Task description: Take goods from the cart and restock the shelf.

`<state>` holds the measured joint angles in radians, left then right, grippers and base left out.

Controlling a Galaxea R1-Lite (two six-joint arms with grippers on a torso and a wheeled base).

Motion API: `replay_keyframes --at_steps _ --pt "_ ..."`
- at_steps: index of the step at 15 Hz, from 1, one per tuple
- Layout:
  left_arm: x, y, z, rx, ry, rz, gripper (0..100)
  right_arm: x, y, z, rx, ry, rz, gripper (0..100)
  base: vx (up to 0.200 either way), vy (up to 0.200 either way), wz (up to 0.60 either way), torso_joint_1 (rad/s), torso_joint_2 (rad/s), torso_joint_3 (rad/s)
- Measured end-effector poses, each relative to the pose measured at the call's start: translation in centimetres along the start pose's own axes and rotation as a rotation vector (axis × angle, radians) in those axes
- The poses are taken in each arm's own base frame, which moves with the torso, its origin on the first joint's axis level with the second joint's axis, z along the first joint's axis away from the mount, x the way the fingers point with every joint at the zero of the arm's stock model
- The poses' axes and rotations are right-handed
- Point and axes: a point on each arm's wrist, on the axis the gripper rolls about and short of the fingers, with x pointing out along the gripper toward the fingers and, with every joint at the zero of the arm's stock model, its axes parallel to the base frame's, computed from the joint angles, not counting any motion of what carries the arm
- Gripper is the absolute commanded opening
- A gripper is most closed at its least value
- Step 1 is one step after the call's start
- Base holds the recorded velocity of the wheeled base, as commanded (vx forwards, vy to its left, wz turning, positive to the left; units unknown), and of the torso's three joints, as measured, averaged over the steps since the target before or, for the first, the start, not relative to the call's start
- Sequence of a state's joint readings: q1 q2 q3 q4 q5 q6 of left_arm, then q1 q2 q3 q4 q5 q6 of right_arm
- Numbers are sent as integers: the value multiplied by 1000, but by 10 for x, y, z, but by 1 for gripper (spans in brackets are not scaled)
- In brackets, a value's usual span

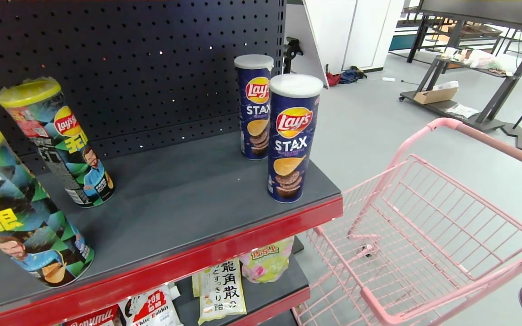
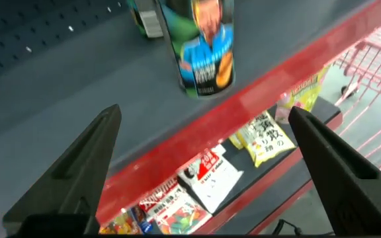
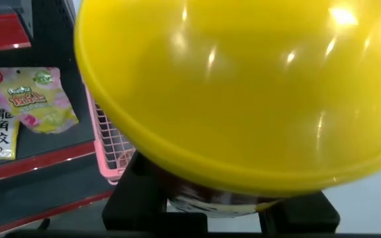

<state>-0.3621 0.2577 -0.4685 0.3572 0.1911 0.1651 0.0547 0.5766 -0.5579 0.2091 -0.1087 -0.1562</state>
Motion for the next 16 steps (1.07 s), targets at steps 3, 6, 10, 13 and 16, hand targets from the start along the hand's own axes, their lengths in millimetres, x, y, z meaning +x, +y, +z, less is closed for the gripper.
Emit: replay_keyframes --at_steps 3,6,10,13,16 --pt "-2 0 0 -2 -11 5 100 2 0 0 0 7 5 0 0 0 0 194 -505 -310" --pt "-2 1 1 0 -14 7 100 6 1 1 -1 19 5 0 0 0 0 141 -331 -196" --pt "-2 1 1 3 -14 9 100 9 1 1 -2 35 2 0 0 0 600 12 -23 -15" --pt "-3 1 2 20 -17 16 100 11 1 0 -3 46 6 0 0 0 600 7 1 -1" --pt "-3 1 2 30 -19 20 100 12 2 -2 -3 55 7 0 0 0 600 1 -1 2"
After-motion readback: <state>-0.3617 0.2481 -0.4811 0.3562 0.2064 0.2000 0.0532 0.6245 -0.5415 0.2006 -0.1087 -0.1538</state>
